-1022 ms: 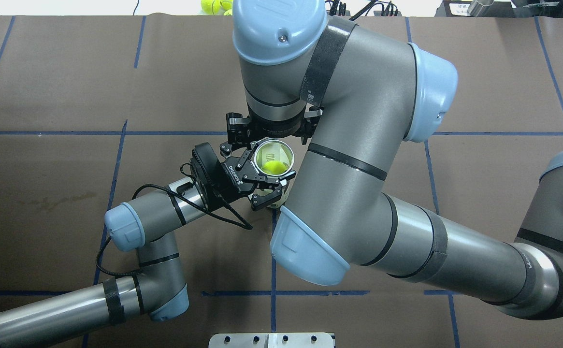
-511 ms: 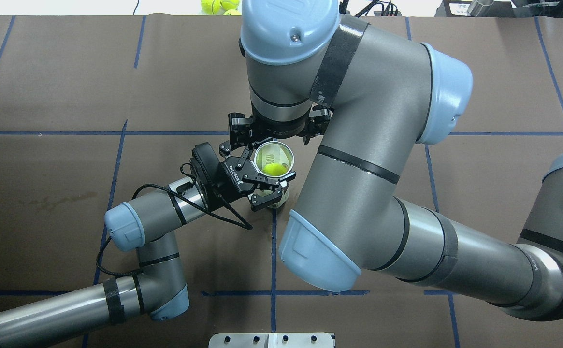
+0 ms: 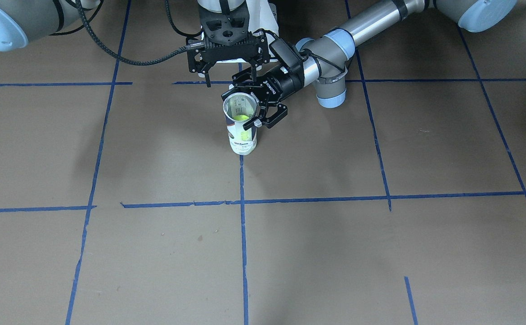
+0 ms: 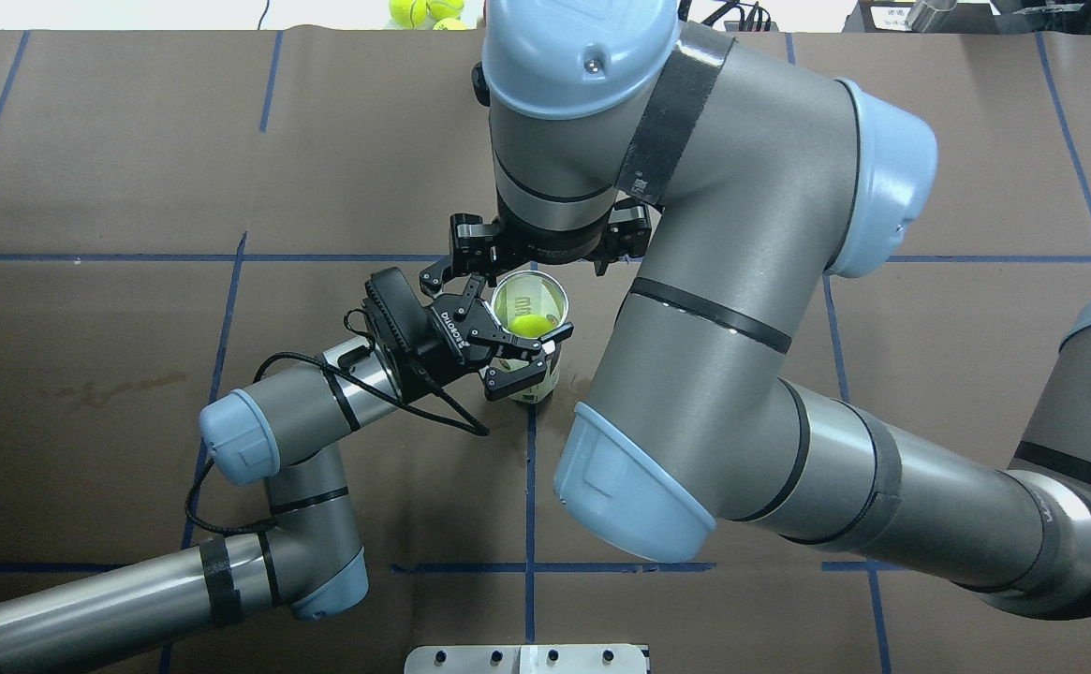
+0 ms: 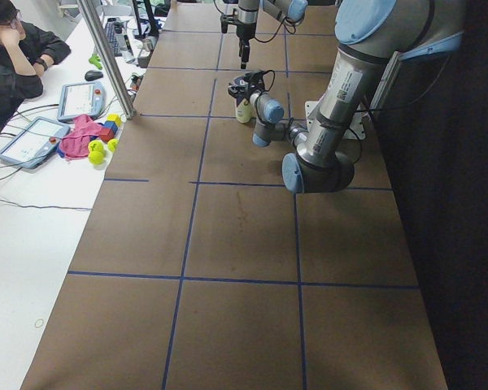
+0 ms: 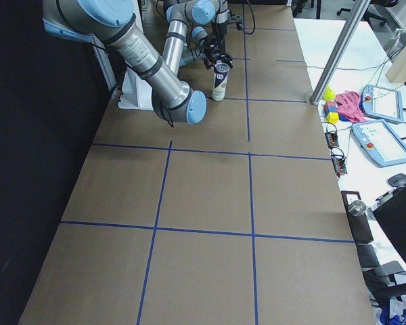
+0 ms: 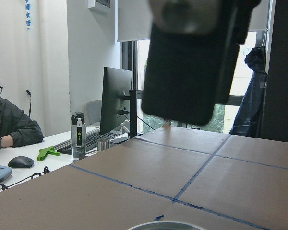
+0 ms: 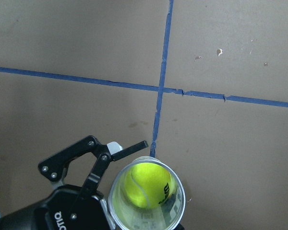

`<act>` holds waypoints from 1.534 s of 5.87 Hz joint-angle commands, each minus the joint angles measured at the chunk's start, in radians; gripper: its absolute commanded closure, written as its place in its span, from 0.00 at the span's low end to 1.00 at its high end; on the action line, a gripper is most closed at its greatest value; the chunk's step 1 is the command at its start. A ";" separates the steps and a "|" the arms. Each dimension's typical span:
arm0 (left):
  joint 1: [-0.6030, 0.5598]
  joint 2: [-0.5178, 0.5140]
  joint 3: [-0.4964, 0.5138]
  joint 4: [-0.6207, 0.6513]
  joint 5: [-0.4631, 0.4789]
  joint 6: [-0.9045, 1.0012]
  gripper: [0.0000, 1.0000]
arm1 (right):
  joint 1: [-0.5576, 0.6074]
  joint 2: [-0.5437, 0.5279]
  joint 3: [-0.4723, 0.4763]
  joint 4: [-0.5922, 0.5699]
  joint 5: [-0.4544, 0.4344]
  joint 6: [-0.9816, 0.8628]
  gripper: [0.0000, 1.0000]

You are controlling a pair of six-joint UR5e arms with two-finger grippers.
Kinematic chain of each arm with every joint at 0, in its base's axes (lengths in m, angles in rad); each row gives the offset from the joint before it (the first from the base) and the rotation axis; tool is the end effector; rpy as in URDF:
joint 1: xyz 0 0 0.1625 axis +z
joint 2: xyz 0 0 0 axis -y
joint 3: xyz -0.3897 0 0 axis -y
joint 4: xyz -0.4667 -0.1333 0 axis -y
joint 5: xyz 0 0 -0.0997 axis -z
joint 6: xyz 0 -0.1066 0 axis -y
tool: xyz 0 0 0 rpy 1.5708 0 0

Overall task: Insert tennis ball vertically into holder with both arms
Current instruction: 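Open the left gripper releasing the can while the right arm withdraws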

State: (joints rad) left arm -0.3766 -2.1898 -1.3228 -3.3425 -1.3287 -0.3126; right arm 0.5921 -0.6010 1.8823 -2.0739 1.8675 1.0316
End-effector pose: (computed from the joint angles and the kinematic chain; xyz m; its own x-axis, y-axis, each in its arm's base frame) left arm 0.5871 -0.4030 0.1708 0.3633 0.8497 -0.3821 0.6464 0.0654 0.7602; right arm -0.4385 -0.4181 -0.0618 0.6937 -0.1252 0.7093 -0.0084 0.9833 0.1818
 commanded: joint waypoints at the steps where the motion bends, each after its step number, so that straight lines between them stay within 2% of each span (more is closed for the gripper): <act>1: -0.001 0.001 -0.050 0.000 0.003 0.000 0.00 | 0.023 -0.020 0.033 -0.002 0.004 -0.019 0.00; 2: -0.001 0.004 -0.076 0.000 0.003 0.000 0.00 | 0.059 -0.029 0.055 -0.020 0.012 -0.074 0.00; 4: -0.011 0.005 -0.085 0.001 0.002 -0.002 0.00 | 0.215 -0.121 0.109 -0.020 0.140 -0.244 0.00; 6: -0.050 0.010 -0.119 0.055 -0.003 -0.013 0.00 | 0.351 -0.216 0.115 -0.017 0.212 -0.464 0.00; 9: -0.106 0.012 -0.352 0.552 -0.006 -0.013 0.00 | 0.544 -0.377 0.113 -0.006 0.277 -0.809 0.00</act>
State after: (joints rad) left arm -0.4621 -2.1784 -1.6065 -2.9538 -1.3342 -0.3251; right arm 1.0713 -0.9217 1.9957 -2.0823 2.1168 0.3451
